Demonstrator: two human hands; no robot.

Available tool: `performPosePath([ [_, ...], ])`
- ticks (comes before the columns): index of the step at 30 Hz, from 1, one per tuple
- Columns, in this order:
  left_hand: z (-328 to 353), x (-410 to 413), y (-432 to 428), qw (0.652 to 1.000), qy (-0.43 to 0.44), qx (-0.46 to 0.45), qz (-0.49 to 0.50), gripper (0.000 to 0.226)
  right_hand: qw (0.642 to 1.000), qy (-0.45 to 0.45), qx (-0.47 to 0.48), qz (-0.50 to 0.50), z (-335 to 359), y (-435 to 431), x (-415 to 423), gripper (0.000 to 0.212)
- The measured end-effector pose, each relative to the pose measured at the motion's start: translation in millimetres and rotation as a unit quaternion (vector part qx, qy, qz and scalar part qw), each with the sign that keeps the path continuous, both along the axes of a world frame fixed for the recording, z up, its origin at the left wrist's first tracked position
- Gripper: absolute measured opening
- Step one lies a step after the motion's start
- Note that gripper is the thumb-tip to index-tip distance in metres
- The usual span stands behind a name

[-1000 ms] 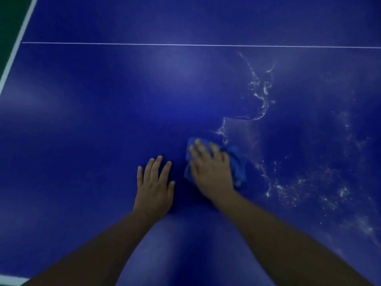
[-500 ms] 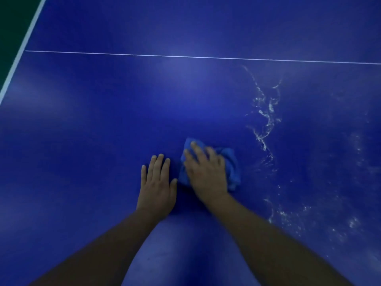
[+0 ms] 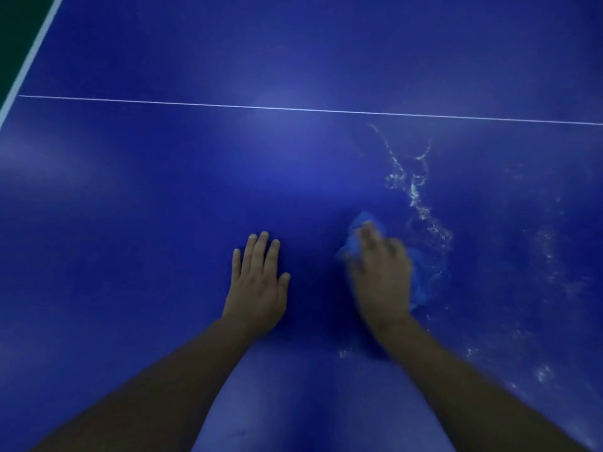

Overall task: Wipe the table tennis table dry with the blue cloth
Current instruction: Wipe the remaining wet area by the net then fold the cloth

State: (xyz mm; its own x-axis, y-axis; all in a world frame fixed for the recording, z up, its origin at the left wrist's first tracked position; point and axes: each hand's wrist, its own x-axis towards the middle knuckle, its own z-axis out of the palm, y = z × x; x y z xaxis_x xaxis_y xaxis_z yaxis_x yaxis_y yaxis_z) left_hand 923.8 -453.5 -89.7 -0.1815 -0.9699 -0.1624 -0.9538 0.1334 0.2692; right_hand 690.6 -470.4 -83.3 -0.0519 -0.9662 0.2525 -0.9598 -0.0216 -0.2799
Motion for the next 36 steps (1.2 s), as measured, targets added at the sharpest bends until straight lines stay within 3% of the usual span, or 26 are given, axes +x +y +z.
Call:
performPosePath([
  [2, -4, 2, -5, 1.0, 0.003, -0.01, 0.008, 0.064, 0.99, 0.036, 0.017, 0.137, -9, 45, 56, 0.051],
  [4, -9, 3, -8, 1.0, -0.008, -0.015, 0.006, 0.064, 0.975, 0.087, 0.046, 0.199, -18, 68, 71, 0.052],
  [6, -9, 2, -14, 1.0, -0.022, -0.011, -0.006, 0.068, 0.985, 0.091, 0.064, 0.129, -26, 32, 36, 0.051],
  [9, -5, -7, -31, 1.0, -0.022, 0.01, -0.008, 0.076, 0.989, 0.067, 0.095, -0.094, -15, -48, -18, 0.054],
  [10, -3, -12, -40, 1.0, -0.018, 0.004, -0.008, 0.077, 0.988, 0.065, 0.097, -0.104, -12, -61, -23, 0.055],
  [14, -4, -34, -80, 0.998, -0.022, -0.036, -0.047, 0.069, 0.989, 0.073, 0.072, 0.103, -22, -69, 21, 0.054],
  [16, -9, -44, -103, 0.996, -0.038, -0.053, -0.068, 0.069, 0.985, 0.086, 0.064, 0.137, -24, -109, 27, 0.057],
  [17, -9, -48, -112, 0.996, -0.043, -0.05, -0.066, 0.072, 0.986, 0.093, 0.069, 0.12, -20, -133, 21, 0.059],
  [20, -10, -57, -135, 0.997, -0.071, -0.012, -0.041, 0.085, 0.987, 0.055, 0.139, -0.051, -13, -174, -35, 0.055],
  [23, -10, -59, -138, 0.996, -0.084, -0.016, -0.041, 0.085, 0.983, 0.05, 0.114, -0.133, -12, -139, -74, 0.052],
  [25, -11, -58, -137, 0.997, -0.073, -0.02, -0.033, 0.083, 0.993, 0.059, 0.058, -0.084, -14, -112, -48, 0.052],
  [29, -18, -59, -136, 0.995, -0.079, -0.055, -0.026, 0.075, 0.988, 0.06, 0.045, 0.137, -18, -143, 36, 0.051],
  [31, -18, -59, -136, 0.994, -0.095, -0.06, -0.019, 0.075, 0.987, 0.072, 0.055, 0.136, -16, -192, 35, 0.052],
  [34, -13, -63, -137, 0.992, -0.107, -0.059, -0.013, 0.078, 0.991, 0.066, 0.112, 0.027, -16, -239, -12, 0.055],
  [36, -8, -60, -132, 0.995, -0.085, -0.055, 0.01, 0.078, 0.991, 0.082, 0.083, 0.07, -18, -223, -12, 0.055],
])
